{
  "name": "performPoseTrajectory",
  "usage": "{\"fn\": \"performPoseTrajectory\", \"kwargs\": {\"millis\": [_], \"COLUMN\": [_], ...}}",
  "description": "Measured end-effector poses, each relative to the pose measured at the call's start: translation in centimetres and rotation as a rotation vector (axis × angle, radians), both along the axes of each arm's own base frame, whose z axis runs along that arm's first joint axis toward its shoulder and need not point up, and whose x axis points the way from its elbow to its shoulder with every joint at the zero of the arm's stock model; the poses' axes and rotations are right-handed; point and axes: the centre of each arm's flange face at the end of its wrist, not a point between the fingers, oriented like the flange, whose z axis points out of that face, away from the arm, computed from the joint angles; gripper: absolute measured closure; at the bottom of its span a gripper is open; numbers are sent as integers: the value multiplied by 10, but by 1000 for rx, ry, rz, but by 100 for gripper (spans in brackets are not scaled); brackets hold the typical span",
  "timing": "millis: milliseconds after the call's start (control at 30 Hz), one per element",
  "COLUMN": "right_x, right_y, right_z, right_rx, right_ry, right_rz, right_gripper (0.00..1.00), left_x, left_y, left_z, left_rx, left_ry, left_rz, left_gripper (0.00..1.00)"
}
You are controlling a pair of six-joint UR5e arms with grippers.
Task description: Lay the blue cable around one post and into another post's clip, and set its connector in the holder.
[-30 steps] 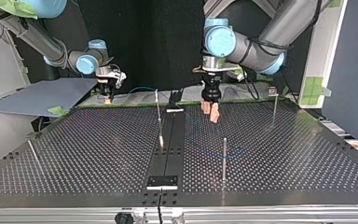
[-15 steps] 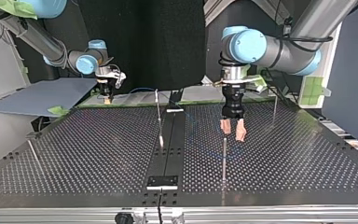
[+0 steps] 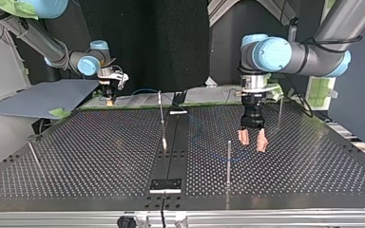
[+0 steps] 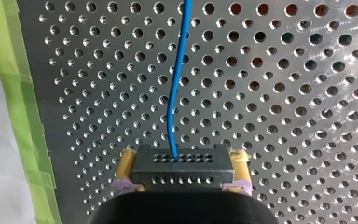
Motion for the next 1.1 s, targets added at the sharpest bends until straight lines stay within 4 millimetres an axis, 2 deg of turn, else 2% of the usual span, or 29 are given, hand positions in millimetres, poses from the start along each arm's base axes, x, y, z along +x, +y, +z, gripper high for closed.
{"fn": "performPoseTrajectory", "kwargs": {"millis": [200,600,900,1100], "right_x": [1,1,2,3], "right_y": [0,1,1,1], "right_z": [0,0,0,0], "right_rx": [0,-1,0,-1], "right_ry": [-1,-1,0,0], "right_rz": [1,3,5,5], "right_gripper": [100,100,100,100], "left_x": [11,23,39,49], "left_y": [-3,-7,-8,-7], "left_z": [-13,0,-3,9], "left_rx": [-41,-139,-211,-270], "left_ry": [24,-2,5,-8], "left_rz": [-38,-82,-86,-83], "left_gripper": [0,0,0,0]}}
